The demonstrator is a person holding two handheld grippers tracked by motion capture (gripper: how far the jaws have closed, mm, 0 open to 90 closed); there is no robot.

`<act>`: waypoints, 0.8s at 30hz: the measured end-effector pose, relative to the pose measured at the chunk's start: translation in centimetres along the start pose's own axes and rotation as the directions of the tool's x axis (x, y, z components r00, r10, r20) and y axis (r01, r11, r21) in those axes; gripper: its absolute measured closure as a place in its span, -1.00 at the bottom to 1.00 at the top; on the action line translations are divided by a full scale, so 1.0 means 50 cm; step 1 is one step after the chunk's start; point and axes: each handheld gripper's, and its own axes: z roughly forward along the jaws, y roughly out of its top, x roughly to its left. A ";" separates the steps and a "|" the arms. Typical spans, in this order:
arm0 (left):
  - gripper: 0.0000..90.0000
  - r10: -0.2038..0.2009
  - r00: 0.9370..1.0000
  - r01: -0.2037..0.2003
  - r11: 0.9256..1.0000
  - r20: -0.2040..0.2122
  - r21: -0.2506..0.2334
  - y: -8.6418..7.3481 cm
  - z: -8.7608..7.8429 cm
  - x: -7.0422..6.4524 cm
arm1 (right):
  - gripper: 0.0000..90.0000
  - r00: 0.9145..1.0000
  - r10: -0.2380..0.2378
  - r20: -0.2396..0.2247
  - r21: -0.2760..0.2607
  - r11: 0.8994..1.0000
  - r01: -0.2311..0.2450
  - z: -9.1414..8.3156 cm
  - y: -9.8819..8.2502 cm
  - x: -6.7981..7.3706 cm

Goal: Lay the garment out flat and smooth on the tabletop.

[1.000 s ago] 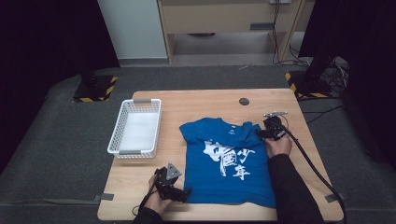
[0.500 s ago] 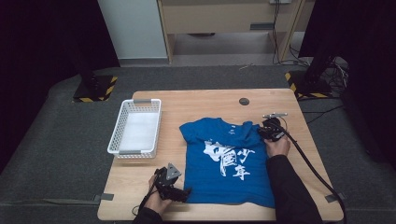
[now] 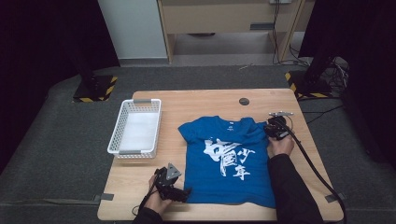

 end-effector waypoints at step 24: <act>-1.00 0.002 1.000 -0.002 1.000 0.002 0.001 0.000 0.000 -0.003 | 0.69 0.990 0.084 0.109 0.002 0.996 -0.085 0.000 0.000 -0.027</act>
